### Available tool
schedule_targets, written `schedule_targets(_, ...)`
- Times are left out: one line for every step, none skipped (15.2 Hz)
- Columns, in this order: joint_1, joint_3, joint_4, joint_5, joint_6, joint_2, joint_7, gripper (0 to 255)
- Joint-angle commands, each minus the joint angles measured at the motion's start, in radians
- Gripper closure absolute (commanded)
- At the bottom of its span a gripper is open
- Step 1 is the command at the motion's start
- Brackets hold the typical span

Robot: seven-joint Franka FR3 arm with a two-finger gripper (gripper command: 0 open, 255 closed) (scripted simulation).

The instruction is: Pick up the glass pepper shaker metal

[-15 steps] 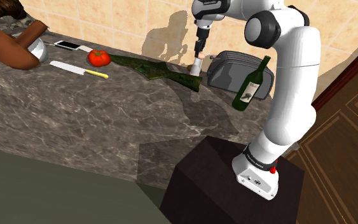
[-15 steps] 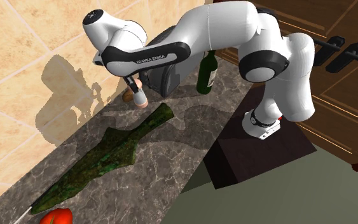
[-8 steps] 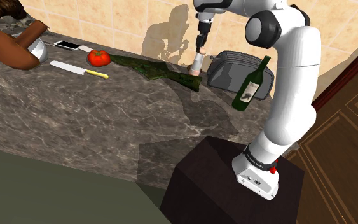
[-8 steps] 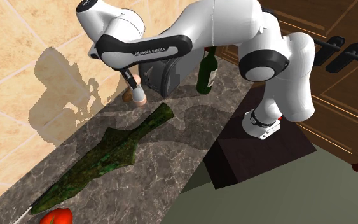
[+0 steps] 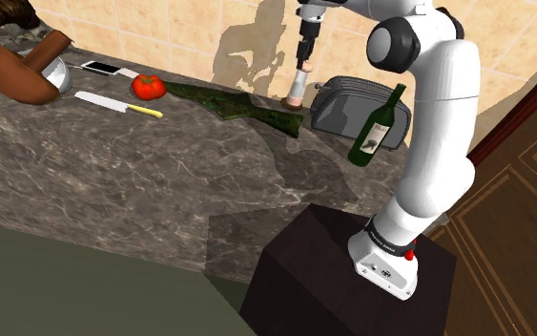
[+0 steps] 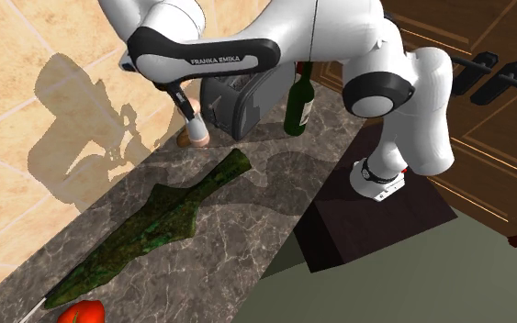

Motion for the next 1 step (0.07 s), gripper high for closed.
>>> schedule_targets(-0.002,0.000,0.011,0.000,-0.009,0.002,-0.001,255)
